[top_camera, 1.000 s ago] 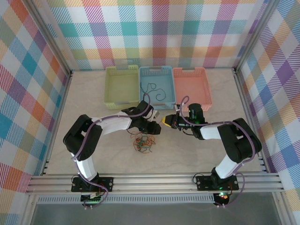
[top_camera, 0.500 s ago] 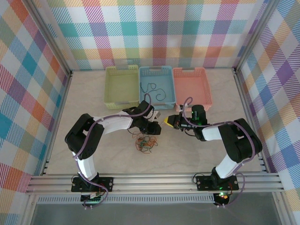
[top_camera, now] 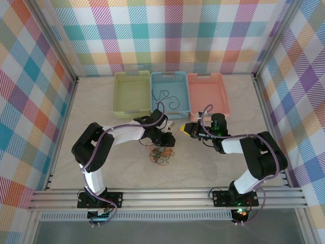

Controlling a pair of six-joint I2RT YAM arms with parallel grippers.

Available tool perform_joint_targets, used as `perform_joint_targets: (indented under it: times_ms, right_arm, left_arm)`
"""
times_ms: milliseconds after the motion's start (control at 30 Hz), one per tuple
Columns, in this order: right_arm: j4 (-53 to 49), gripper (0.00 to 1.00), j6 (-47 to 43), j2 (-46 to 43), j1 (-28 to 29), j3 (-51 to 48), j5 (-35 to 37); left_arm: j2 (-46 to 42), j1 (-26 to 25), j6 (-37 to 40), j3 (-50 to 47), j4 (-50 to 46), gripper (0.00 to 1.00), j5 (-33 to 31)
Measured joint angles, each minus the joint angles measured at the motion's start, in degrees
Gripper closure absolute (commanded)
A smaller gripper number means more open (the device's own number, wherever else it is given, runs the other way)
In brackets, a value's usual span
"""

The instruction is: Untangle the cables

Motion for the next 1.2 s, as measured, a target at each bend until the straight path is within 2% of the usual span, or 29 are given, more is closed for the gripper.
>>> perform_joint_targets:
  times_ms: [333,733,967,1200]
  right_arm:
    - [2.5,1.00,0.4,-0.3,2.9,0.2,-1.9]
    - [3.0,1.00,0.4,-0.5,4.1,0.2,-2.9]
    - [2.0,1.00,1.5,-4.4,4.1,0.7,-3.6]
    - [-5.1,1.00,1.4,-14.6,4.1,3.9,-4.2]
  left_arm:
    - [0.0,-0.2,0.4,0.2,-0.1,0.74,0.2]
    - [0.0,-0.8,0.1,1.1,1.9,0.76,0.0]
    - [1.2,-0.9,0.1,2.1,1.8,0.77,0.0]
    - [1.5,-0.9,0.2,2.3,1.7,0.80,0.0]
